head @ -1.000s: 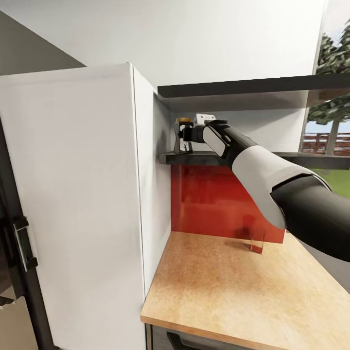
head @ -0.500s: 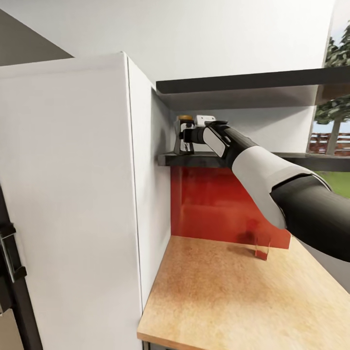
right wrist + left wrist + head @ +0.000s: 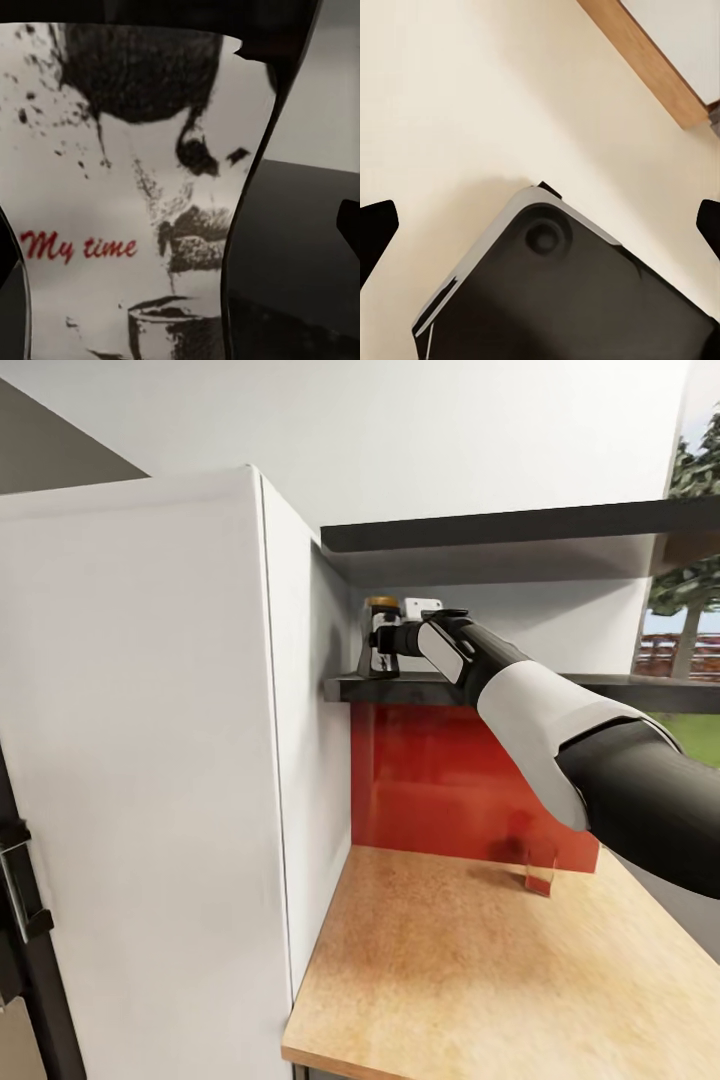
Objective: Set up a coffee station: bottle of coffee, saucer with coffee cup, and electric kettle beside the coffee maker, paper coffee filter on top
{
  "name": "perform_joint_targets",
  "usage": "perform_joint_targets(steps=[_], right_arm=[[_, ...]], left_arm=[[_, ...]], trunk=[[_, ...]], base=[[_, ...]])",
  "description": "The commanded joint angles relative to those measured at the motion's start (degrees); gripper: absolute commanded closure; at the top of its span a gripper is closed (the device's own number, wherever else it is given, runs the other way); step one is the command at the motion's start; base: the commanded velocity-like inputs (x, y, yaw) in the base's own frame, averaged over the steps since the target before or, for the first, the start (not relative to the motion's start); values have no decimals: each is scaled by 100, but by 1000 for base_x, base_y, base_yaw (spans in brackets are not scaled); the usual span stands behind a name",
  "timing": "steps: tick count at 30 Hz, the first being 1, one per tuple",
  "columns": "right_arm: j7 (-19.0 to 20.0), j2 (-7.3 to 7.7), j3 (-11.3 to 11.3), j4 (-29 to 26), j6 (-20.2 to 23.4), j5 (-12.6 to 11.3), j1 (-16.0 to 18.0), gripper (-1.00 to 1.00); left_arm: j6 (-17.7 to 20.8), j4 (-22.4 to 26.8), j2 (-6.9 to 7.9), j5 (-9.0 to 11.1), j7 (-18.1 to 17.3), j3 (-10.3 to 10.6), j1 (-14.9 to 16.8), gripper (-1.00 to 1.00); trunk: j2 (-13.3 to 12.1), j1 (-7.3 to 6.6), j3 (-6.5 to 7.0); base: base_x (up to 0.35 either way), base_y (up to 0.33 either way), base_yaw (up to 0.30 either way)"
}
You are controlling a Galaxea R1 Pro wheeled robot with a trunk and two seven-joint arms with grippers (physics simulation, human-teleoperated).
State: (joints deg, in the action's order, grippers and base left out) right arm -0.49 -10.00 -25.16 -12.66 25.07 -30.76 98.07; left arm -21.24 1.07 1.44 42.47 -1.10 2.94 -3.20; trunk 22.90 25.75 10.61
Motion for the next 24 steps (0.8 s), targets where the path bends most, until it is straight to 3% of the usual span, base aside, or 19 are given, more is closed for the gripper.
perform_joint_targets(steps=[1, 10, 11, 24], right_arm=[[-5, 0, -18, -2, 18, -9, 2, -100], [-4, 0, -13, 68, 2, -3, 2, -100], [-4, 0, -14, 101, -8, -2, 2, 100], [12, 0, -14, 167, -60, 67, 2, 100]], left_arm=[[0, 10, 2, 51, -11, 32, -5, -100], [-13, 16, 2, 51, -11, 31, -5, -100], [-12, 16, 0, 51, -11, 31, -5, -100], [-11, 16, -2, 51, -13, 32, -5, -100]], trunk=[[2, 3, -1], [2, 3, -1], [2, 3, -1], [2, 3, -1]], base=[[113, 0, 0], [66, 0, 0], [7, 0, 0], [1, 0, 0]])
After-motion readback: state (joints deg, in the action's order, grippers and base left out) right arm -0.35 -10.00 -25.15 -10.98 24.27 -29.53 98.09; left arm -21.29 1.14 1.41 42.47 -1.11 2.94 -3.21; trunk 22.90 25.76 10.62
